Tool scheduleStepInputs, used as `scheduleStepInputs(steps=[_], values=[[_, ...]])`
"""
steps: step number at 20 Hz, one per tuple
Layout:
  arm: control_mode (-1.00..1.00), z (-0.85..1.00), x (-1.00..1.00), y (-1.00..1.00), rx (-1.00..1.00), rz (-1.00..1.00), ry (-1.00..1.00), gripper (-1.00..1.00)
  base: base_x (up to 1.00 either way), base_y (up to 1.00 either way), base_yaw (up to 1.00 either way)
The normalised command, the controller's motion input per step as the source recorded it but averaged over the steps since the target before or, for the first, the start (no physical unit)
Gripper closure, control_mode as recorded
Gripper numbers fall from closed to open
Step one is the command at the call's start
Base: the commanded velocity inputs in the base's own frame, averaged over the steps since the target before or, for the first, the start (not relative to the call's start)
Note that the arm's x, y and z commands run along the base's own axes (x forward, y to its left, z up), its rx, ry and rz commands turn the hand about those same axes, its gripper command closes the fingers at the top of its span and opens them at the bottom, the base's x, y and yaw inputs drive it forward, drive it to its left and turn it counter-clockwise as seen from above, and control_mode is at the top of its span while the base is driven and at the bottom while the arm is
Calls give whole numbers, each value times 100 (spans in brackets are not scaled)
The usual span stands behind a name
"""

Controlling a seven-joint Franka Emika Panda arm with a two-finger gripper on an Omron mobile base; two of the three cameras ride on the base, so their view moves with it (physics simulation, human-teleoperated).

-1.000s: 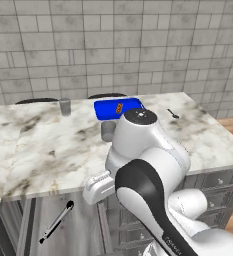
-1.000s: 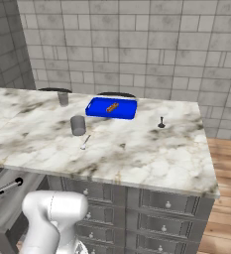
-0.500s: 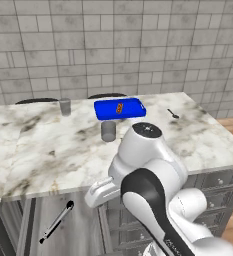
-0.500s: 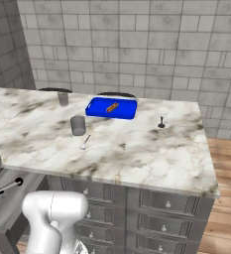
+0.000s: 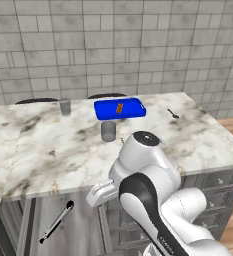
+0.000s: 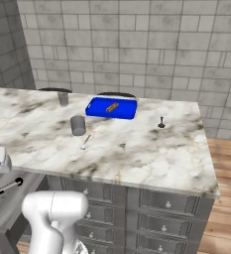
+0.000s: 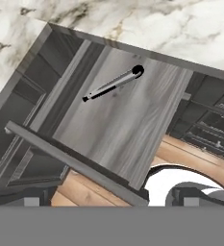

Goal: Take the tongs from the drawer on the left and place them on the dining counter next to the tray containing the hot dog.

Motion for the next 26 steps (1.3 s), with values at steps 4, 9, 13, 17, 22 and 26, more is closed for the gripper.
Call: scheduleStepInputs(steps=[4,9,13,17,22,26], values=[[-100,-30,27,4,-2,0,0,-100,0,0,0],[-100,-39,21,11,-1,0,0,-100,0,0,0],[-100,-37,18,16,0,0,0,-100,0,0,0],[-100,-32,14,20,0,0,0,-100,0,0,0],[-100,-29,12,31,0,0,0,-100,0,0,0],[-100,-33,11,32,0,-1,0,-100,0,0,0]])
